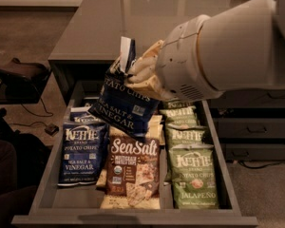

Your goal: Pick blue chip bag from top drawer and place on counter

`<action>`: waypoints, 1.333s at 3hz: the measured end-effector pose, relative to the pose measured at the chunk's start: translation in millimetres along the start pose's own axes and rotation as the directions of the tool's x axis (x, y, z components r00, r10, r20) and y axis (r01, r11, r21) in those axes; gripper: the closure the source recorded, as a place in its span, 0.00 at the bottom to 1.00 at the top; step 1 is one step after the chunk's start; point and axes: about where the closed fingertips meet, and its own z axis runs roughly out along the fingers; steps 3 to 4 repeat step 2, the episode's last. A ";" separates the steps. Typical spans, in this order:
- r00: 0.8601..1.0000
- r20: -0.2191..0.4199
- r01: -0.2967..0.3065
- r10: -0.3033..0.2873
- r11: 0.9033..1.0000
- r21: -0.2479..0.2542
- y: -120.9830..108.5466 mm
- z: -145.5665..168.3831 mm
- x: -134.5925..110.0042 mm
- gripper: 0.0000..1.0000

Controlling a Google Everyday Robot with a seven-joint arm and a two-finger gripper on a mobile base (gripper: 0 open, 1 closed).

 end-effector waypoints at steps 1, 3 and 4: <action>1.000 0.004 0.010 -0.010 0.999 0.053 -28.1 -56.3 -17.2 1.00; 1.000 0.002 0.031 -0.031 0.998 0.063 -25.4 -60.0 -29.2 1.00; 1.000 0.002 0.031 -0.031 0.998 0.063 -25.4 -60.0 -29.2 1.00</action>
Offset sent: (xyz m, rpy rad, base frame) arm 0.0138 -0.0901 0.0485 0.0807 0.0531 -0.0225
